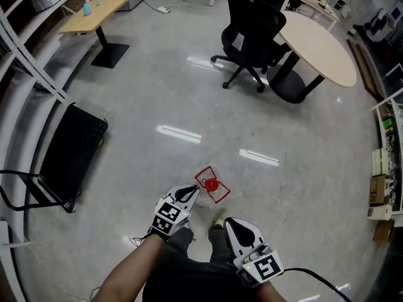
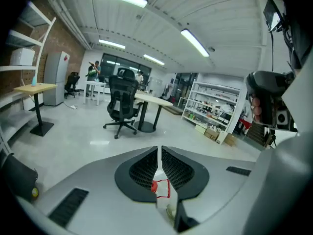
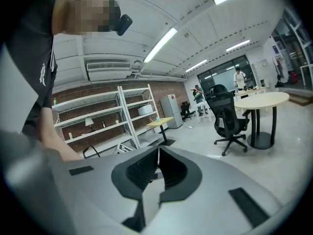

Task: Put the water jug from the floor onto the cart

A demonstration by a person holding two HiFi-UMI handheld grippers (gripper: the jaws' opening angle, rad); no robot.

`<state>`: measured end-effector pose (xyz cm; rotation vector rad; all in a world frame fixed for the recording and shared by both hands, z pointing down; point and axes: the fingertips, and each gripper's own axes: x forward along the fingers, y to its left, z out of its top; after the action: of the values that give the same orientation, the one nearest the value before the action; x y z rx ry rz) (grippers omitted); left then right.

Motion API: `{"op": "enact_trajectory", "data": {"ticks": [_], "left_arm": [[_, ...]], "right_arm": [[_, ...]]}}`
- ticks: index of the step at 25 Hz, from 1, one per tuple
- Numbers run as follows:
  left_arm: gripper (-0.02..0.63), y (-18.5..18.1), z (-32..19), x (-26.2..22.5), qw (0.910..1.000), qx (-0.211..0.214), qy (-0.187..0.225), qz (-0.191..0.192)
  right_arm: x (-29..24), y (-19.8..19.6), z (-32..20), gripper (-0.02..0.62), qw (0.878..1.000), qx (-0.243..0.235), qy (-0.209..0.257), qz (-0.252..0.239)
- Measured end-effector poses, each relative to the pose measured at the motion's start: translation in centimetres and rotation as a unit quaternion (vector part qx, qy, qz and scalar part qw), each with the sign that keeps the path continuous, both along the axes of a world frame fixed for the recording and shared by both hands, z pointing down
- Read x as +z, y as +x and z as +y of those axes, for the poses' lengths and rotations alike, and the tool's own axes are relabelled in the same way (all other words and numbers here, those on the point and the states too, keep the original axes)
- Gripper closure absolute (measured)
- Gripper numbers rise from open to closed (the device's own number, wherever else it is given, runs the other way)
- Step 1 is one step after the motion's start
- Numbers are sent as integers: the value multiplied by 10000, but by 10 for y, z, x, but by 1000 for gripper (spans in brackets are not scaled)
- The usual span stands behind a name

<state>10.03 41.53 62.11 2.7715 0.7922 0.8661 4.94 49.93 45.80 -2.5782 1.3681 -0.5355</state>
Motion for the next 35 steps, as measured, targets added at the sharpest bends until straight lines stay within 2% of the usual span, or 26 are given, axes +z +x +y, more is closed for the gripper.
{"op": "enact_trajectory", "data": {"ticks": [3, 4, 6, 7, 9, 11, 13, 15, 18, 21, 24, 25, 27, 31, 35], "left_arm": [[599, 34, -6, 60, 9994, 151, 102, -283], [579, 47, -7, 82, 9990, 217, 138, -358], [559, 66, -4, 132, 9973, 433, 222, -545], [525, 72, -3, 158, 9958, 569, 275, -661], [498, 83, -3, 210, 9918, 816, 374, -912], [472, 91, -4, 256, 9867, 1037, 433, -1178], [462, 91, -1, 298, 9794, 1286, 500, -1475], [454, 92, 3, 335, 9714, 1523, 592, -1725], [446, 103, 13, 374, 9608, 1856, 656, -1953], [443, 108, 25, 406, 9462, 2221, 823, -2205], [445, 109, 39, 424, 9365, 2392, 920, -2396], [458, 109, 42, 426, 9347, 2431, 975, -2404], [597, 106, 44, 426, 9326, 2471, 1056, -2408], [603, 94, 49, 419, 9309, 2440, 767, -2609], [604, 89, 55, 404, 9373, 2230, 420, -2645]], "right_arm": [[58, 29, 8, 594, 9989, 144, -298, -342], [86, 40, 13, 594, 9977, 221, -425, -469], [147, 60, 24, 592, 9943, 440, -661, -716], [180, 68, 30, 592, 9917, 579, -756, -868], [253, 81, 44, 578, 9832, 903, -909, -1297], [331, 87, 57, 519, 9682, 1248, -1016, -1917], [404, 82, 68, 454, 9452, 1625, -1013, -2644], [463, 75, 73, 429, 9188, 1993, -912, -3283], [525, 75, 74, 394, 8874, 2403, -862, -3839], [563, 78, 72, 391, 8669, 2658, -810, -4139], [578, 84, 73, 398, 8582, 2716, -673, -4304], [579, 85, 74, 468, 8568, 2729, -633, -4329], [579, 88, 75, 524, 8538, 2763, -514, -4383], [573, 96, 76, 557, 8532, 2708, -432, -4436], [564, 100, 72, 560, 8579, 2567, -445, -4429]]}}
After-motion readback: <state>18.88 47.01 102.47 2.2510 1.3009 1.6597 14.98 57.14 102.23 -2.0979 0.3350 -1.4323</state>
